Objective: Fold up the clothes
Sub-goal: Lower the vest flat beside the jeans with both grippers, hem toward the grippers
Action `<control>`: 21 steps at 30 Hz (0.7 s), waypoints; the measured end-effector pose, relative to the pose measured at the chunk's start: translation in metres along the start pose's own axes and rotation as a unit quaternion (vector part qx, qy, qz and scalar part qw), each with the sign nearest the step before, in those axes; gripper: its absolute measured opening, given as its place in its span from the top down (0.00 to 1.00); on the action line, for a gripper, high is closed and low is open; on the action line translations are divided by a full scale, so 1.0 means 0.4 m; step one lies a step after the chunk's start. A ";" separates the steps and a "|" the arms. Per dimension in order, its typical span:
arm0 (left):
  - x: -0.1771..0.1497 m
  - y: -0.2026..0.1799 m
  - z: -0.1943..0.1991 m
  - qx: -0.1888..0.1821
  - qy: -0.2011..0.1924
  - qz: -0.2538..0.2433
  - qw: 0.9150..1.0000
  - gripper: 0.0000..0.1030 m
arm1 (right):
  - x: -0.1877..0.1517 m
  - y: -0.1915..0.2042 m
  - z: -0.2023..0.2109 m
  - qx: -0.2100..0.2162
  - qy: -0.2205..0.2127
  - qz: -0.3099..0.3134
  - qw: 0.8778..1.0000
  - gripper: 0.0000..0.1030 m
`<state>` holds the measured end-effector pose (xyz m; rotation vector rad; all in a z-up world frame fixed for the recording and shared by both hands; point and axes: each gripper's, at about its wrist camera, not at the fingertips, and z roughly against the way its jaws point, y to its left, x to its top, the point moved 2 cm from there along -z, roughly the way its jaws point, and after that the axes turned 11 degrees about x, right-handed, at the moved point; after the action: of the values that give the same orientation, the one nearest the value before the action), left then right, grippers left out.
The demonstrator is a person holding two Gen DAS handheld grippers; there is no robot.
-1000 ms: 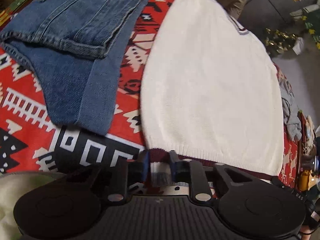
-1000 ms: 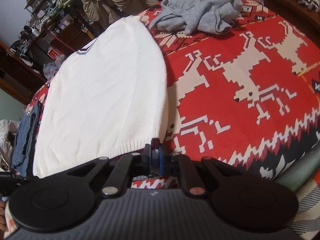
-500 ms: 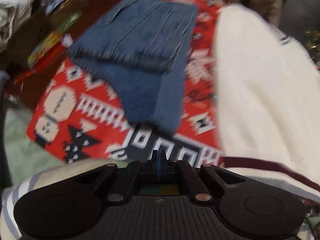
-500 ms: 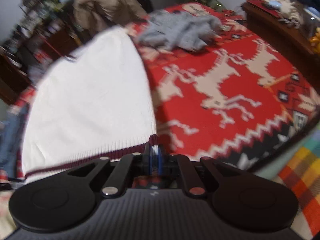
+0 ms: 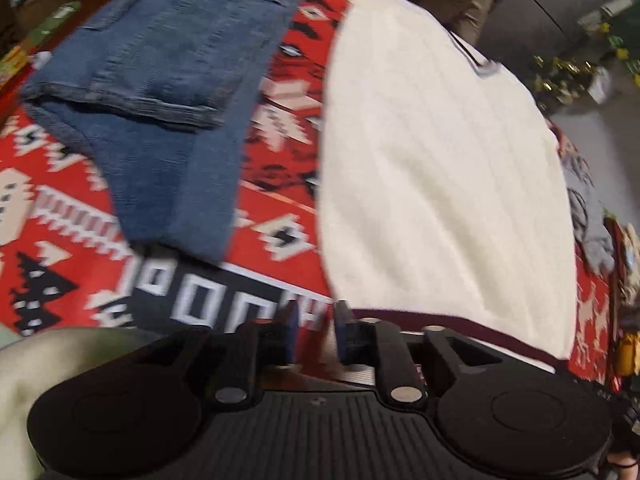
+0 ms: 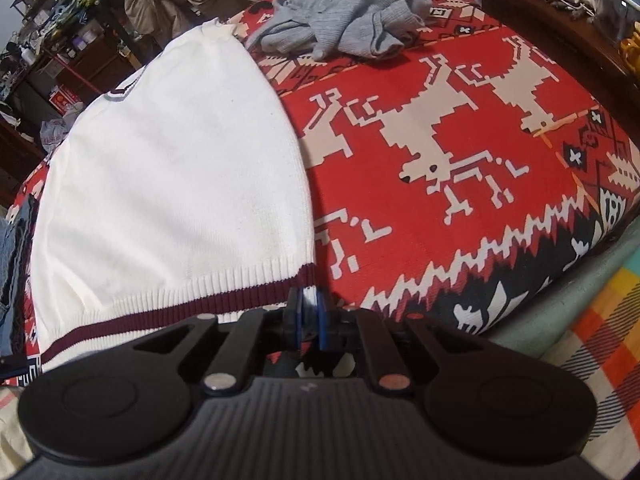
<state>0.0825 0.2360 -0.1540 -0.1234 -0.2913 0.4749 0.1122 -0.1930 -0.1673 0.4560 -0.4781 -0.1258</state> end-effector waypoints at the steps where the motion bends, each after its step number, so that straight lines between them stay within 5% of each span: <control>1: 0.003 -0.014 -0.010 -0.005 0.002 -0.004 1.000 0.75 | 0.000 0.002 -0.001 0.001 0.001 0.001 1.000 0.92; 8: 0.001 -0.077 -0.041 0.018 -0.015 -0.029 0.999 0.73 | 0.003 -0.001 -0.005 0.009 -0.001 -0.005 1.000 0.92; 9: -0.001 -0.081 -0.044 0.029 -0.017 -0.036 0.999 0.91 | 0.003 0.001 -0.006 0.010 -0.001 -0.004 1.000 0.92; 10: -0.003 -0.084 -0.045 0.037 -0.021 -0.039 0.998 0.95 | 0.004 0.003 -0.007 0.011 -0.002 -0.002 1.000 0.92; 21: -0.027 -0.048 0.037 0.142 -0.060 -0.043 0.987 0.95 | 0.005 0.029 0.040 0.027 -0.031 0.027 0.999 0.95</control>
<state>0.0770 0.2148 -0.1392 0.1950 -0.3430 0.4337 0.1065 -0.1893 -0.1486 0.4936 -0.5551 -0.0757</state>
